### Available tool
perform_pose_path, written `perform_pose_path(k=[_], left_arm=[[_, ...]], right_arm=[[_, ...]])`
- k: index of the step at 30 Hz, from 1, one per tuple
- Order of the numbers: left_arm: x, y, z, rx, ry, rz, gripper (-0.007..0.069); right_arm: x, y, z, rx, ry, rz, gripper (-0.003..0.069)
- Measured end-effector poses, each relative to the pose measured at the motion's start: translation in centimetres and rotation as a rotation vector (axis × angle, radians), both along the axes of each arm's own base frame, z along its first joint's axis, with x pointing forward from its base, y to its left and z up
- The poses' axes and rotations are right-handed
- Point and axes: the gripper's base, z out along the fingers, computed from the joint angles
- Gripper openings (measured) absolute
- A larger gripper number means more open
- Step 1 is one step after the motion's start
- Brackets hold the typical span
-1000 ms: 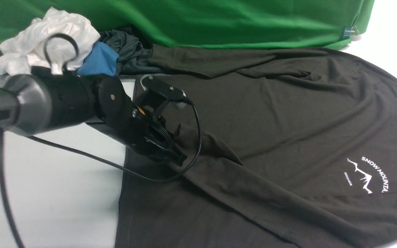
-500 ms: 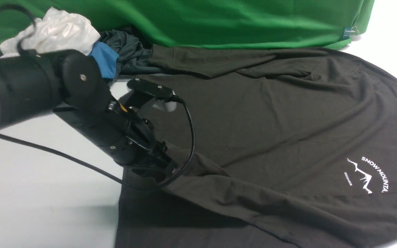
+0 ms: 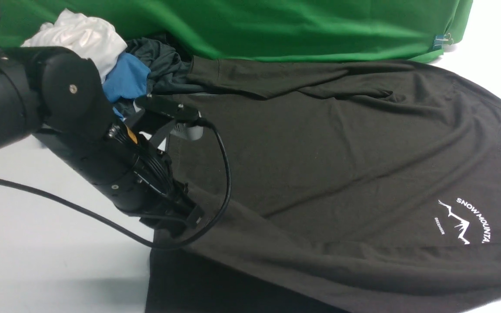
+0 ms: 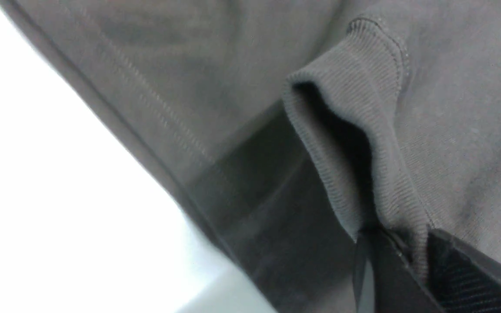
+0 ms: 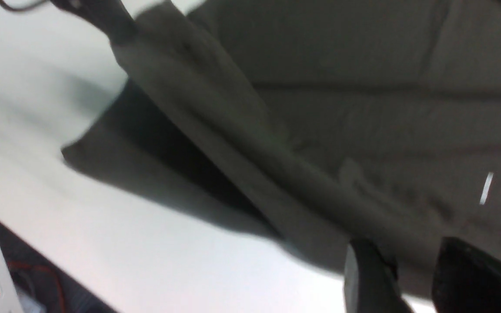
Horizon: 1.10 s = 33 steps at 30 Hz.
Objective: Fold a long-sleeved shirt on a white desktop.
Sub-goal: 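Fold the left side of the black T-shirt inward over its body, then grab the top left corner of the dark shirt with the left gripper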
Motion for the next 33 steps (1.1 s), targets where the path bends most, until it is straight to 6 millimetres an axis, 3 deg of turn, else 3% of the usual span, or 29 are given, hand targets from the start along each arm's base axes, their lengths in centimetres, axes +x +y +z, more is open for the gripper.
perform_pose_path(k=[10,13,19,20,24,26,28,31,32,33], left_arm=[[0.7,-0.4,-3.0,0.042,0.133,0.004,0.0121],[0.8,-0.4,-3.3,0.044,0.156,0.004,0.0171],[0.6,-0.4,-3.6,0.056,0.19,-0.002,0.0358],[0.7,-0.3,-3.7,0.069,0.186,-0.007,0.0419],[0.9,-0.3,-3.7,0.068,0.16,-0.004,0.0466],[1.0,-0.3,-3.4,0.056,0.128,-0.001,0.0454],[1.1,-0.5,-2.2,0.013,0.05,-0.001,0.0387],[0.6,-0.4,-0.3,-0.029,-0.039,-0.02,0.0256],[0.0,-0.3,1.2,-0.064,-0.097,-0.037,0.0158],[-0.3,-0.3,1.9,-0.077,-0.122,-0.048,0.0116]], right_arm=[[5.9,2.1,-2.8,-0.113,0.24,-0.028,0.0242],[7.5,2.4,-3.7,-0.16,0.27,-0.034,0.0242],[11.6,3.8,-4.7,-0.23,0.312,-0.024,0.0256],[13.2,4.4,-5.3,-0.257,0.336,-0.006,0.0298],[15.7,5.4,-6.8,-0.307,0.35,0.053,0.0405],[16.5,5.9,-7.6,-0.321,0.349,0.094,0.0444],[17.4,7.1,-9.1,-0.368,0.332,0.202,0.0476],[17.9,8.6,-10.7,-0.415,0.313,0.299,0.0485],[18.5,9.7,-11.9,-0.434,0.289,0.345,0.0487],[18.9,10.0,-12.1,-0.435,0.274,0.351,0.0488]])
